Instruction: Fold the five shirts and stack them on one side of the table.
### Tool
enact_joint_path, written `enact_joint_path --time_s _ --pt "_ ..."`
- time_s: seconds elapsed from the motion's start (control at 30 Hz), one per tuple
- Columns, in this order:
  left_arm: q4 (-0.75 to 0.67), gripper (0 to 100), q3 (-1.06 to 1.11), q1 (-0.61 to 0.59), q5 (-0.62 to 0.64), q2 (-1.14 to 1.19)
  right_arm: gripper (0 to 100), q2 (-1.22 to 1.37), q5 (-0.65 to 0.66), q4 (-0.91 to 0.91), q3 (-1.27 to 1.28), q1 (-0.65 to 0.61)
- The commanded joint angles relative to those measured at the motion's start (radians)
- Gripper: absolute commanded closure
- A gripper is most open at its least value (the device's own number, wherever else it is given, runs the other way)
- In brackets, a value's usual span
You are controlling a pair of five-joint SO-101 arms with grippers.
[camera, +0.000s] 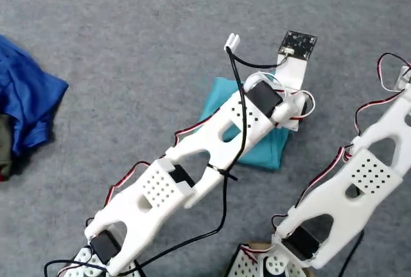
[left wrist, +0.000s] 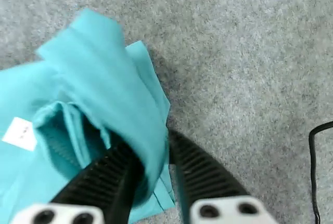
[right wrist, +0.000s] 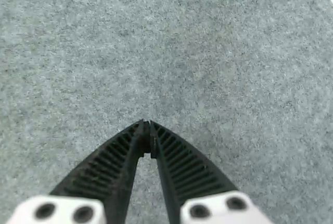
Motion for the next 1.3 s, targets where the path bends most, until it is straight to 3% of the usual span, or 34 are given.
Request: enact_joint_path --time_s 0.0,0.2,0.43,0.6,1.1,1.27 --pt "-0.014 80 -0.015 0.005 0.064 -0.01 99.1 -0.005 -0.009 -0.012 -0.059 0.015" --pt "-0.017 77 -0.017 -0.026 0.101 -0.027 99.1 -0.005 -0.003 -0.012 -0.059 0.015" --pt "-0.017 77 -0.017 -0.172 0.101 -0.061 99.1 -0.007 0.0 -0.002 -0.058 0.007" --pt "-0.008 85 0.003 -0.247 0.1 -0.05 99.1 -0.008 0.0 -0.002 -0.056 0.005" --pt "-0.003 86 0.058 -0.137 0.097 0.073 99.1 -0.008 0.014 0.009 -0.056 -0.005" --pt "0.092 86 0.049 -0.097 0.097 0.09 99.1 -0.008 0.014 0.006 -0.058 -0.005"
